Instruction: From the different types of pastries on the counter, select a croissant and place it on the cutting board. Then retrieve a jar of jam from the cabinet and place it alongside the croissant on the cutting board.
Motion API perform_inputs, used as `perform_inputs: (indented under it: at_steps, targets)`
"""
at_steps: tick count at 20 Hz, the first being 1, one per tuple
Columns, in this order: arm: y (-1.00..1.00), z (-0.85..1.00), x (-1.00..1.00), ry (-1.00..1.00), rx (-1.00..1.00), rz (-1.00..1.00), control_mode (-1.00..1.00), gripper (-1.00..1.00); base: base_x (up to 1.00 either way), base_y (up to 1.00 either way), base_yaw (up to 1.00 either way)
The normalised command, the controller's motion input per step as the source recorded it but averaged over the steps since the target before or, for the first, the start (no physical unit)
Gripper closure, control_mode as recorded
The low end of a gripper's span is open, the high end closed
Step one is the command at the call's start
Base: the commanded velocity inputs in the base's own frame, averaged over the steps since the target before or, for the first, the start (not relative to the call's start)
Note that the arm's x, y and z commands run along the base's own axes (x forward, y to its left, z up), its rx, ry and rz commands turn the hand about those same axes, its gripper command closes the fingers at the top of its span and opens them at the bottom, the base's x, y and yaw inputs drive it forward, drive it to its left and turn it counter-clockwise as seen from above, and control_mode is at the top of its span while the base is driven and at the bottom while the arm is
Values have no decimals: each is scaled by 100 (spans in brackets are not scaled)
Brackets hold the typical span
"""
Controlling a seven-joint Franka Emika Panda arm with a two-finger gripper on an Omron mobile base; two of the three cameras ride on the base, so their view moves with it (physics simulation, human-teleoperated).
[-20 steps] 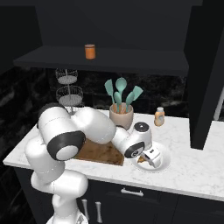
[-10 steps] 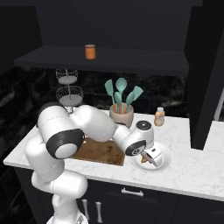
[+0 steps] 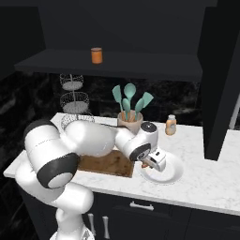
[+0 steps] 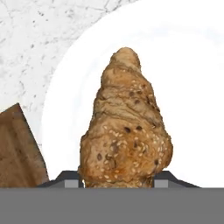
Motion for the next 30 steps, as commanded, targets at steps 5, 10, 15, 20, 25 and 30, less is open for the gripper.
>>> perform_inputs:
  at_steps: [5, 10, 15, 20, 25, 30]
  targets:
    - [100, 8, -9, -1, -3, 29, -100, 100, 0, 0, 0]
    - [97, 1, -1, -2, -2, 27, -100, 100, 0, 0, 0]
    - [76, 0, 0, -2, -1, 23, -100, 100, 0, 0, 0]
    - [55, 0, 16, 0, 0, 15, -100, -100, 0, 0, 0]
    - [2, 0, 44, 0, 0, 4, -100, -100, 0, 0, 0]
    - [0, 6, 39, -1, 0, 1, -100, -100, 0, 0, 0]
